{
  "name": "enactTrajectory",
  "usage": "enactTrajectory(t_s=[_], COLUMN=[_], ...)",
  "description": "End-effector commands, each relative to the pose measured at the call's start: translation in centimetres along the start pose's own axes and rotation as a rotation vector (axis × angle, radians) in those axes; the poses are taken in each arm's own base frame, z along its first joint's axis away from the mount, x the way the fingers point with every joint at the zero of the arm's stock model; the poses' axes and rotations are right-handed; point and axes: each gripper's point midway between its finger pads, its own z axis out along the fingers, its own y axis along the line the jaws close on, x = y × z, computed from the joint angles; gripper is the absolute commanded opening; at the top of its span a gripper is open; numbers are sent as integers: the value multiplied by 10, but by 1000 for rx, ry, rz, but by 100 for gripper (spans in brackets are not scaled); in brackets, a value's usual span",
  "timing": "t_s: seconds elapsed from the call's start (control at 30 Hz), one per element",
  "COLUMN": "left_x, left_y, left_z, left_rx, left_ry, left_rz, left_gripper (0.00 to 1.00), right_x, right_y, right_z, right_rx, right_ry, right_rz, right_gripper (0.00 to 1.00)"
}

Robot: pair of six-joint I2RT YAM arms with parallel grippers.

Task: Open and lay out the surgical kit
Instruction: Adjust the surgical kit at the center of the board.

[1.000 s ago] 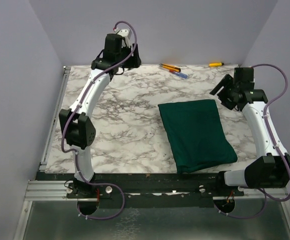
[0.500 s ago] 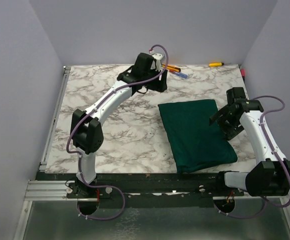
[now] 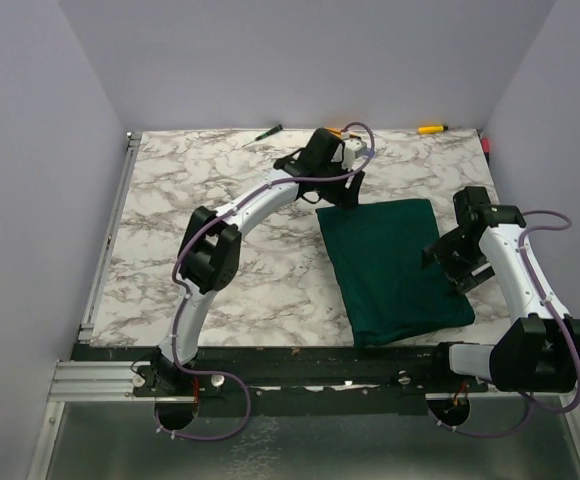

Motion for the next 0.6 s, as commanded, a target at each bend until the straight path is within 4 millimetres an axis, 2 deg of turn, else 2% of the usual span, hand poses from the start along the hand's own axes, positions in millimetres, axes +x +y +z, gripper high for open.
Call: enactTrajectory(t_s=[0.0,0.17,0.33,0.43,0.57], left_x=[-7,-3,31,50,57], left_y=[-15,-14,-5,17,56], left_z=[32,60,79,86,83], left_rx=[40,16,-16,-110,-329], left_ry=[-14,-6,72,121,144], left_rz=[109,183,287,294,249], left_gripper=[70,70,70,70,69], right_x=[-1,-7,-14,-18,-20], right_y=[6,12,16,19,23], right_z=[1,-4,-10,-12,-13], right_rx=[-19,-43,-65,-80,-100], right_ry=[8,-11,-45,-61,-69], right_rz=[-4,-45,-70,-81,-93], right_gripper=[84,83,83,83,83])
